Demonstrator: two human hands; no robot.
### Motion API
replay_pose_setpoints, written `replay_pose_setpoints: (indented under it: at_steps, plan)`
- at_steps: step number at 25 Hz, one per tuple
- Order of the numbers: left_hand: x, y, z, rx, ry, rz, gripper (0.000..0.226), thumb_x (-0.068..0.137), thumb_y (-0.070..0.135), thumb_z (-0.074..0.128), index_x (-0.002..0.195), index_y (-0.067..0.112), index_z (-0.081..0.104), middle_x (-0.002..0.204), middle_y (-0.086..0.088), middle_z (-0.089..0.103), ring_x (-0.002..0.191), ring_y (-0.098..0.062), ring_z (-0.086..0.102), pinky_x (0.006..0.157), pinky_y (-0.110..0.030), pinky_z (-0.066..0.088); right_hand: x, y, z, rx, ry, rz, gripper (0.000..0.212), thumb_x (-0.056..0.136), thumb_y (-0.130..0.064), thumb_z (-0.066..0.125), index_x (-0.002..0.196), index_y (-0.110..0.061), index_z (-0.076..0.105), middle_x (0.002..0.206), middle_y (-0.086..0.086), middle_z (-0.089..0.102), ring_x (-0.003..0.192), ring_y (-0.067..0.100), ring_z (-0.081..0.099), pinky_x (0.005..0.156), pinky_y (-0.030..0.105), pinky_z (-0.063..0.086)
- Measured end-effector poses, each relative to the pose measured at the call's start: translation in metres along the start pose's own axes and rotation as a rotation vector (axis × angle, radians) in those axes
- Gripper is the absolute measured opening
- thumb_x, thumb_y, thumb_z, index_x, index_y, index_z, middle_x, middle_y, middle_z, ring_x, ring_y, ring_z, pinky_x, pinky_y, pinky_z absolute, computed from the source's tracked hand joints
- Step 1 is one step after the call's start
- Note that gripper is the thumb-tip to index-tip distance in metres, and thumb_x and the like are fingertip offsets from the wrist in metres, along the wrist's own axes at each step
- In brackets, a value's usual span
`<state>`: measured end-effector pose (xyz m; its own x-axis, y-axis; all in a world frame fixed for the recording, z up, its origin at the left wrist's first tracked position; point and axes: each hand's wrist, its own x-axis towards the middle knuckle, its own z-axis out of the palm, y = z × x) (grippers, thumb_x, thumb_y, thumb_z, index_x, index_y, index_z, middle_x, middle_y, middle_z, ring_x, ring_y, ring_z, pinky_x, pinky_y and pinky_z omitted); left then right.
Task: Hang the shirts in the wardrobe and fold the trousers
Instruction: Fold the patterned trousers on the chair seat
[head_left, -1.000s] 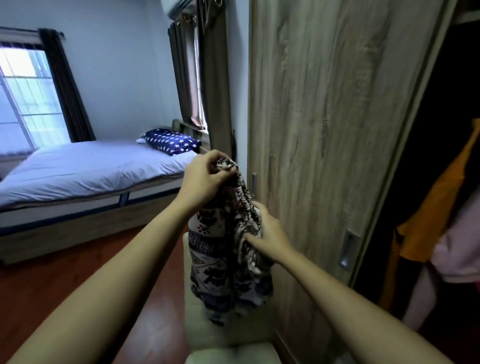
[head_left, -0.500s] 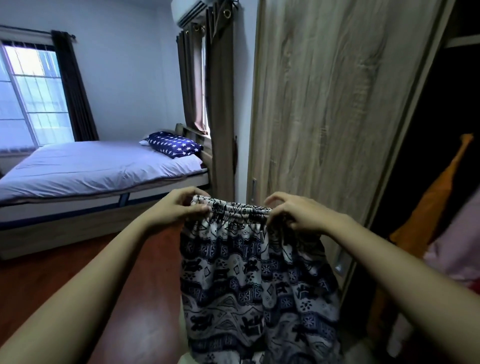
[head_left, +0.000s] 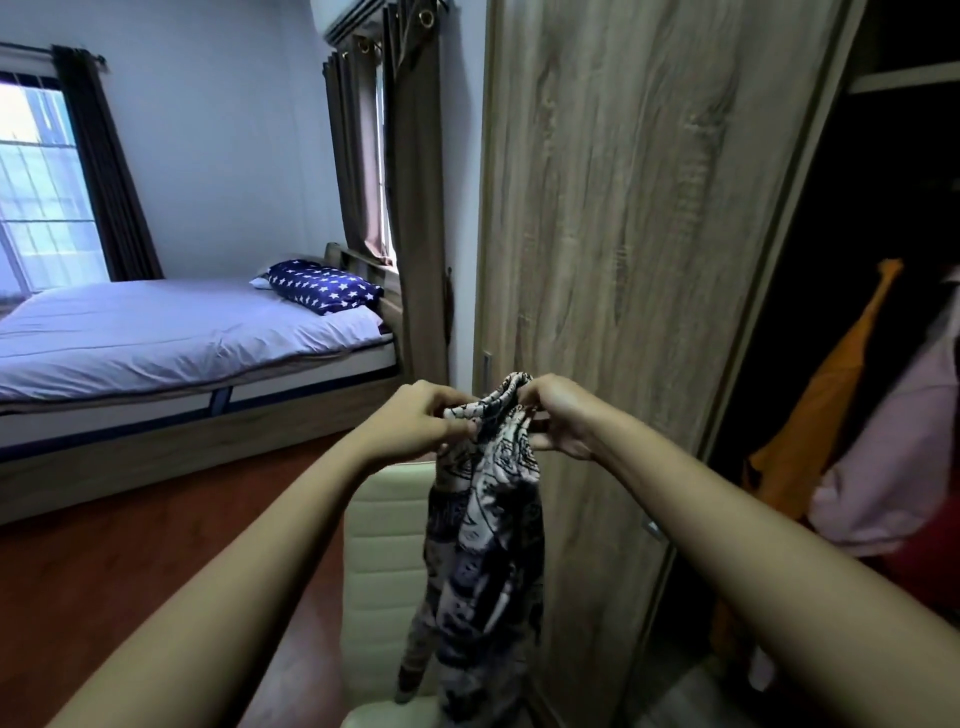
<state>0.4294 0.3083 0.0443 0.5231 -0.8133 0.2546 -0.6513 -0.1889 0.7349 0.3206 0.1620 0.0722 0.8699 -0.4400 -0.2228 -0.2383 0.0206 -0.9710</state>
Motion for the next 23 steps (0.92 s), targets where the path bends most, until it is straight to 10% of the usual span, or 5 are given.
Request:
replay_pose_setpoints:
  at_steps: [7,11,13,17,23]
  plan:
    - [-0.010,0.019,0.019,0.247,0.059,-0.030,0.061,0.063,0.074,0.059,0.101,0.027,0.067,0.078,-0.001,0.071,0.071,-0.007,0.062,0.066,-0.028,0.048,0.004,-0.010,0.010,0.379,0.038,0.003,0.025,0.088,-0.022,0.035,0.066,-0.012,0.039,0.066,0.009,0.041,0.059,0.023,0.047,0.054,0.028,0.047]
    - [-0.001,0.020,0.026,0.457,0.072,-0.035,0.057,0.068,0.054,0.068,0.110,0.017,0.060,0.097,-0.009,0.069,0.093,-0.027,0.063,0.075,-0.033,0.049,0.001,-0.010,0.014,0.463,-0.002,-0.036,0.013,0.052,-0.005,0.032,0.062,-0.007,0.040,0.061,0.013,0.049,0.061,0.027,0.051,0.061,0.034,0.049]
    - [0.005,0.019,0.013,0.496,-0.043,0.015,0.047,0.071,0.036,0.067,0.112,0.013,0.061,0.096,-0.011,0.069,0.093,-0.028,0.063,0.074,-0.031,0.047,0.001,-0.004,0.005,0.060,0.018,-0.122,0.017,0.057,0.002,0.032,0.065,-0.006,0.045,0.063,0.010,0.054,0.062,0.022,0.053,0.060,0.028,0.049]
    - [0.009,0.008,0.002,0.678,-0.171,0.017,0.028,0.079,0.024,0.062,0.101,0.009,0.053,0.096,-0.015,0.064,0.091,-0.033,0.059,0.067,-0.030,0.040,0.012,0.018,-0.036,-1.567,0.172,-0.484,0.021,0.081,-0.030,0.062,0.101,-0.022,0.064,0.101,0.008,0.047,0.098,0.028,0.053,0.073,0.034,0.044]
    - [-0.002,-0.015,0.019,0.929,-0.003,0.150,0.048,0.071,0.048,0.021,0.096,0.014,0.045,0.093,-0.022,0.065,0.086,-0.042,0.060,0.061,-0.035,0.034,0.015,0.028,-0.046,-1.490,-0.093,-0.607,0.034,0.093,-0.040,0.042,0.119,-0.019,0.046,0.122,0.004,0.050,0.110,0.026,0.052,0.089,0.044,0.045]
